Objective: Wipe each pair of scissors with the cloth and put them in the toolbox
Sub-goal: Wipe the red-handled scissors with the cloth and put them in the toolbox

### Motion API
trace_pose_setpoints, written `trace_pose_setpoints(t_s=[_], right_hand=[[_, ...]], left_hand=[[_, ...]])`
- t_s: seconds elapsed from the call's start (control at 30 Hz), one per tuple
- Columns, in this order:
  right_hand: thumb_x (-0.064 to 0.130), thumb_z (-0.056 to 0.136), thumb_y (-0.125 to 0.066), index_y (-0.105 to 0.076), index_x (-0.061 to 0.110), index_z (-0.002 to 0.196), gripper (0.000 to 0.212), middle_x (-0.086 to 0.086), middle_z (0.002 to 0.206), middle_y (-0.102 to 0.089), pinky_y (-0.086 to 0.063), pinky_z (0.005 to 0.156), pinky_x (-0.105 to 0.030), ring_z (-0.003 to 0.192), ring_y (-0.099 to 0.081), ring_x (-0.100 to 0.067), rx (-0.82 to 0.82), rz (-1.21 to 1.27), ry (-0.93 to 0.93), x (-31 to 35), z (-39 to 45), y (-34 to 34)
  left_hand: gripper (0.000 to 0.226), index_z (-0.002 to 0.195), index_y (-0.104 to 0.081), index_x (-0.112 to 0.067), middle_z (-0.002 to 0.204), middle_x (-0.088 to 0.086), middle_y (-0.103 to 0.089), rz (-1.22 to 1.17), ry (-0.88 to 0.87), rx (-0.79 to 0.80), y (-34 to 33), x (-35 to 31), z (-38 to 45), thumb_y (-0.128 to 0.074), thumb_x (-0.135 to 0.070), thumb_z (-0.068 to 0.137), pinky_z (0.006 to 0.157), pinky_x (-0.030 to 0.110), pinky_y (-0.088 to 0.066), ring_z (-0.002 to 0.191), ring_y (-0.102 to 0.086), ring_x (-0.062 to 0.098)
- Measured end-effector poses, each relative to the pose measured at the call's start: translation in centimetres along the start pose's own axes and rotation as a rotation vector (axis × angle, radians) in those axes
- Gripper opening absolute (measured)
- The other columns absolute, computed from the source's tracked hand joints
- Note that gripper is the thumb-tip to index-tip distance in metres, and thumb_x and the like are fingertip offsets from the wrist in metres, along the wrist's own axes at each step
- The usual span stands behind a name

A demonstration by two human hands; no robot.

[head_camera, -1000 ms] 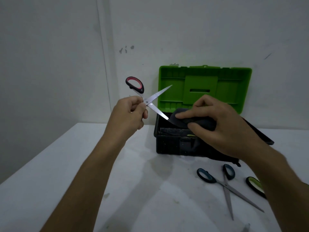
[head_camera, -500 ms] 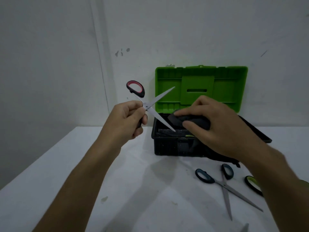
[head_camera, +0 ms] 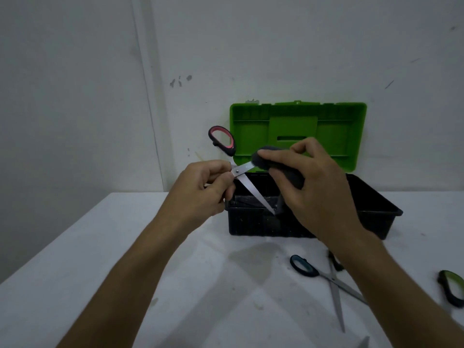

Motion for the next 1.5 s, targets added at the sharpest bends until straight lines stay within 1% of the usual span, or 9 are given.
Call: trace_pose_setpoints(t_s=[0.2,0.33,0.5,0.73,0.83,1.0,1.1,1.27,1.5], right_hand=[[0.03,0.092,-0.065,-0.064,0.031,0.129,0.037,0.006,0.1,-0.044,-0.031,0.06,-0.004,0.078,-0.048,-0.008,-0.059,-0.115,-0.142,-3.8,-0.2,1.0],[0.028,0.092,-0.066,-0.065,0.026,0.129,0.037,0.001,0.104,-0.048,-0.048,0.065,-0.014,0.08,-0.052,-0.009,-0.079,-0.019,-0.046,-1.3,-0.1,1.0],[0.035,0.093,-0.061,-0.06,0.039,0.131,0.038,0.006,0.103,-0.048,-0.05,0.054,-0.028,0.074,-0.058,-0.016,0.13,-0.011,0.085,2.0,-0.9,-2.3],[0.03,0.091,-0.066,-0.064,0.034,0.129,0.038,0.005,0.097,-0.047,-0.04,0.064,-0.011,0.079,-0.053,-0.01,-0.01,-0.01,-0.088,-3.0,-0.3,-0.5],[0.031,0.091,-0.066,-0.065,0.03,0.128,0.037,0.004,0.098,-0.048,-0.041,0.066,-0.009,0.081,-0.051,-0.008,-0.057,0.012,-0.098,-3.4,0.1,1.0],[0.039,0.09,-0.062,-0.064,0.037,0.128,0.038,0.006,0.097,-0.046,-0.047,0.061,-0.021,0.077,-0.053,-0.01,0.096,0.053,0.05,1.0,0.1,-0.3],[0.041,0.093,-0.06,-0.061,0.04,0.131,0.038,0.011,0.099,-0.04,-0.038,0.051,-0.018,0.067,-0.051,-0.011,0.143,-0.049,0.099,2.1,-0.8,-2.3],[0.042,0.095,-0.057,-0.057,0.044,0.134,0.04,0.009,0.097,-0.039,-0.038,0.049,-0.018,0.067,-0.048,-0.01,0.09,-0.09,0.037,0.3,-0.9,-2.3],[0.039,0.094,-0.058,-0.059,0.036,0.135,0.041,0.007,0.099,-0.041,-0.047,0.052,-0.02,0.068,-0.05,-0.011,-0.012,-0.074,0.012,-0.6,-1.0,-2.0]], left_hand=[[0.021,0.09,-0.064,0.001,0.059,0.001,-0.054,0.057,0.013,-0.032,0.8,0.8,0.4,-0.048,-0.009,0.1,0.042,0.019,-0.03,0.042,-0.033,0.01],[0.023,0.083,-0.067,-0.013,0.057,-0.005,-0.057,0.189,0.0,-0.061,1.2,1.3,0.4,-0.05,-0.013,0.099,0.046,0.021,-0.034,0.042,-0.038,0.008],[0.027,0.075,-0.06,-0.006,0.058,-0.002,-0.055,0.16,0.002,-0.018,0.7,0.8,0.3,-0.049,-0.01,0.099,0.044,0.018,-0.031,0.04,-0.036,0.007],[0.023,0.09,-0.066,0.001,0.058,0.0,-0.054,0.053,0.059,-0.008,0.6,1.2,0.2,-0.047,-0.007,0.1,0.042,0.018,-0.03,0.044,-0.032,0.012],[0.023,0.088,-0.066,0.0,0.058,-0.003,-0.057,0.184,0.06,0.01,0.6,1.5,0.3,-0.048,-0.009,0.099,0.045,0.017,-0.033,0.04,-0.038,0.006],[0.026,0.075,-0.064,-0.021,0.062,-0.006,-0.063,0.477,-0.016,0.01,-0.5,0.9,0.0,-0.051,-0.017,0.097,0.048,0.01,-0.034,0.047,-0.053,-0.003],[0.036,0.064,-0.057,-0.032,0.061,-0.007,-0.063,0.502,-0.07,0.032,-1.1,0.1,-0.3,-0.051,-0.018,0.097,0.049,0.015,-0.035,0.047,-0.054,-0.002],[0.025,0.095,-0.073,-0.015,0.059,-0.002,-0.058,0.273,-0.042,-0.001,-0.2,-0.1,0.0,-0.05,-0.007,0.098,0.044,0.004,-0.033,0.038,-0.048,-0.003],[0.024,0.1,-0.073,-0.018,0.058,-0.008,-0.058,0.231,-0.017,-0.056,0.4,0.4,0.1,-0.05,-0.012,0.099,0.046,0.009,-0.034,0.04,-0.047,0.001]])
Point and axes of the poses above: each hand's wrist, its own z-axis towards the middle knuckle, its own y-axis out of the back of the hand, x = y × z, the point moved 9 cm from there along z, towards the middle knuckle
